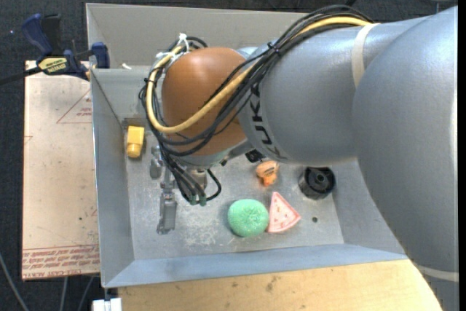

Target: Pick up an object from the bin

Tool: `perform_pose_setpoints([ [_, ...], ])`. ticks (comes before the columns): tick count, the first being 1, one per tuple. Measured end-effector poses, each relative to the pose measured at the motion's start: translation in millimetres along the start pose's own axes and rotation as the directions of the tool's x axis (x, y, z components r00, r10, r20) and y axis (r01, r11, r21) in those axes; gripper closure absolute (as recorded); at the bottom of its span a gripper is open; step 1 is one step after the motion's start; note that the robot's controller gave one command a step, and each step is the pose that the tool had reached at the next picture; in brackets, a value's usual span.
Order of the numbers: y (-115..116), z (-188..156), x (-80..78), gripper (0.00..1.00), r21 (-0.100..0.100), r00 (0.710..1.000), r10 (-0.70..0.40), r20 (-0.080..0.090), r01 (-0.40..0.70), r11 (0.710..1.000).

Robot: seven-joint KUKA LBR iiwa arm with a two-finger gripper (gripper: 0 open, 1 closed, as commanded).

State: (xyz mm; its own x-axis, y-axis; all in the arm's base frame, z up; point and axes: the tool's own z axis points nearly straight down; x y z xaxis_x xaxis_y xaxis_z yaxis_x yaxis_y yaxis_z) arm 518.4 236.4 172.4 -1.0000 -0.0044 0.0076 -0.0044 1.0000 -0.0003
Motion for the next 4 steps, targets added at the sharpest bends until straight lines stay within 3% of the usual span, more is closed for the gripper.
perform_pose_setpoints([
  [1,-1,-5,-1.9,0.00,-0.002,1.000,0.004,0.007,-0.004,1.000],
  [2,-4,23,-45.2,0.00,-0.006,0.996,0.090,0.013,-0.090,0.996],
  [3,-7,41,-69.5,0.00,-0.004,0.986,0.169,0.010,-0.169,0.986],
  [4,-29,5,-82.6,0.00,-0.003,0.966,0.259,0.007,-0.259,0.966],
])
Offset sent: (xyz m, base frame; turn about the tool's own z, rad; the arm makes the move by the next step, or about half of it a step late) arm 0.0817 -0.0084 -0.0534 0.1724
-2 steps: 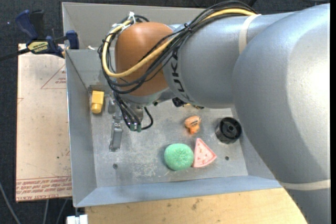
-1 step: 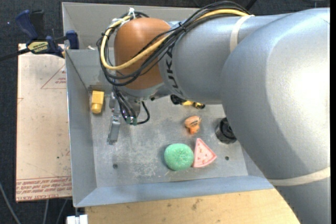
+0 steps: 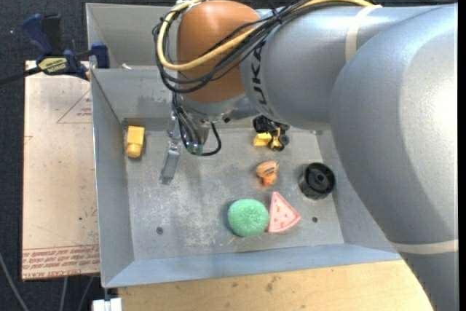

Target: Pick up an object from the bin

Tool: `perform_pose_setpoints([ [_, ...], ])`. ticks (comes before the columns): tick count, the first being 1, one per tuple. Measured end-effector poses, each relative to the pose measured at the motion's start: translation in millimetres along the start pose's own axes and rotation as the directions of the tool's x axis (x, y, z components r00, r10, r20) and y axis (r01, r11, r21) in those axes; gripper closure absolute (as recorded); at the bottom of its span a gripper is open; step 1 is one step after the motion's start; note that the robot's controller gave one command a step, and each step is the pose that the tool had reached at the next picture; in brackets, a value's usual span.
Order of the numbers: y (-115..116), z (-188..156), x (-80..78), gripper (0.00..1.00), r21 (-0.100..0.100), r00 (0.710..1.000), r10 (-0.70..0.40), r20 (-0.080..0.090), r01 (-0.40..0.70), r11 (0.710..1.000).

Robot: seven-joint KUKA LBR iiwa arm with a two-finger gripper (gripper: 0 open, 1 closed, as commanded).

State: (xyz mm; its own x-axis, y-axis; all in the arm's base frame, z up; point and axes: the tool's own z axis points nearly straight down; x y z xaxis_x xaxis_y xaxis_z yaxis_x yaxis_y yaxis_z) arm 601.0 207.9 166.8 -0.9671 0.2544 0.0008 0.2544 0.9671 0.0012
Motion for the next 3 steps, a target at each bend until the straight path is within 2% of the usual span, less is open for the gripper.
perform_pose_setpoints([
  [1,-7,7,-34.3,0.00,-0.005,0.998,-0.066,0.011,0.066,0.998],
  [2,-20,29,-38.4,0.00,0.000,0.999,-0.033,0.002,0.033,0.999],
  [3,-31,59,-30.0,1.00,0.000,0.984,0.177,0.001,-0.177,0.984],
])
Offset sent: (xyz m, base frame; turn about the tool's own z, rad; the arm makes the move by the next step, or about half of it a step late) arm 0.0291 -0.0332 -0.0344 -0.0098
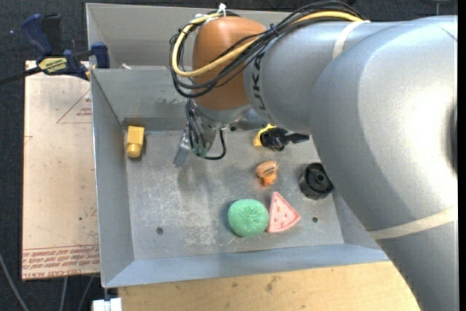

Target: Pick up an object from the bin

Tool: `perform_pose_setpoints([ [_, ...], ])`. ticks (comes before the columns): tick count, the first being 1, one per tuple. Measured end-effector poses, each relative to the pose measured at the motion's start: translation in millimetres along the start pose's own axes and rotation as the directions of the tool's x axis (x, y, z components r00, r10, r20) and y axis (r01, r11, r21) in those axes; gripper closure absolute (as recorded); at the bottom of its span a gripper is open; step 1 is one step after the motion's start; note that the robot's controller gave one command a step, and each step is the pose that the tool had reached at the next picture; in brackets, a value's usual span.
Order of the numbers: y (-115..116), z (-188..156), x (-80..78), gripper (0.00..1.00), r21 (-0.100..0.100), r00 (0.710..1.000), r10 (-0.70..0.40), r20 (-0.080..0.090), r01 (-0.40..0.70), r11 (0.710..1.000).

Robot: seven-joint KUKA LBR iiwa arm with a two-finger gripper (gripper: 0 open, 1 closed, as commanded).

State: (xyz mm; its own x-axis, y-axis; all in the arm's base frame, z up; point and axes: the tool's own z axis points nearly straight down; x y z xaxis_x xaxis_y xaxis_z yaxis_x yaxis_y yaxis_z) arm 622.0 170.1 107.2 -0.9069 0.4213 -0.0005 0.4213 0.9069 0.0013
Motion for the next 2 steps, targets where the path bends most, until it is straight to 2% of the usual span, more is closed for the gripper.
perform_pose_setpoints([
  [1,0,0,-0.1,1.00,0.000,1.000,0.001,0.000,-0.001,1.000],
  [2,22,-20,20.9,1.00,0.002,0.999,-0.052,0.000,0.052,0.999],
])
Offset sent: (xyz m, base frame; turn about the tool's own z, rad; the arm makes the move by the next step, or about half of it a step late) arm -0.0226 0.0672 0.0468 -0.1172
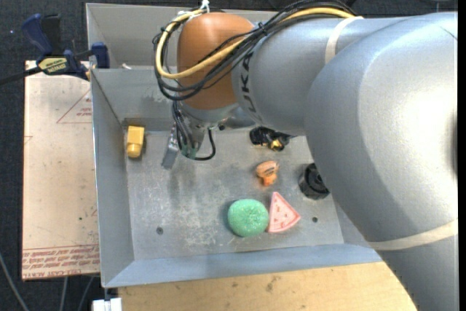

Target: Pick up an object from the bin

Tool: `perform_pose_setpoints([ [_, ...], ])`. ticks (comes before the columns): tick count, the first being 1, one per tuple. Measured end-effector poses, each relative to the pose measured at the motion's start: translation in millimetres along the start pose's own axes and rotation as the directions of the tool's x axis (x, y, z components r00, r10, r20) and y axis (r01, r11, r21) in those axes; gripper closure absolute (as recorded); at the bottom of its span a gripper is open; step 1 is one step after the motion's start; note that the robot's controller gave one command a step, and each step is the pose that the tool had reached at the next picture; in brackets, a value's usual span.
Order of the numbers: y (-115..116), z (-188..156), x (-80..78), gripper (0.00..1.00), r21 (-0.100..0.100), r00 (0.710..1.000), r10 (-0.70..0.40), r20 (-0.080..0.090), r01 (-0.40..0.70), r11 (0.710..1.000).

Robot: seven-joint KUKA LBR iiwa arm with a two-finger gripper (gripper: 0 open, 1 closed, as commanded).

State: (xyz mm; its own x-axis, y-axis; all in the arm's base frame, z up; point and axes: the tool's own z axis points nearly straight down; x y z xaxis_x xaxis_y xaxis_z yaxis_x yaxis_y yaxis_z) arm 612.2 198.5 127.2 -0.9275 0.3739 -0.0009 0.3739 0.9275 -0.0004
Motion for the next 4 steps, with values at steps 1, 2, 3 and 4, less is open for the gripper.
perform_pose_setpoints([
  [1,-72,-22,15.2,0.00,-0.001,0.992,-0.129,0.000,0.129,0.992],
  [2,-71,-22,15.6,0.00,-0.002,0.992,-0.130,0.000,0.130,0.992],
  [3,-91,-18,39.8,0.00,-0.002,0.983,-0.184,0.001,0.184,0.983],
  [4,-133,16,53.2,0.00,-0.002,0.910,-0.415,0.000,0.415,0.910],
])
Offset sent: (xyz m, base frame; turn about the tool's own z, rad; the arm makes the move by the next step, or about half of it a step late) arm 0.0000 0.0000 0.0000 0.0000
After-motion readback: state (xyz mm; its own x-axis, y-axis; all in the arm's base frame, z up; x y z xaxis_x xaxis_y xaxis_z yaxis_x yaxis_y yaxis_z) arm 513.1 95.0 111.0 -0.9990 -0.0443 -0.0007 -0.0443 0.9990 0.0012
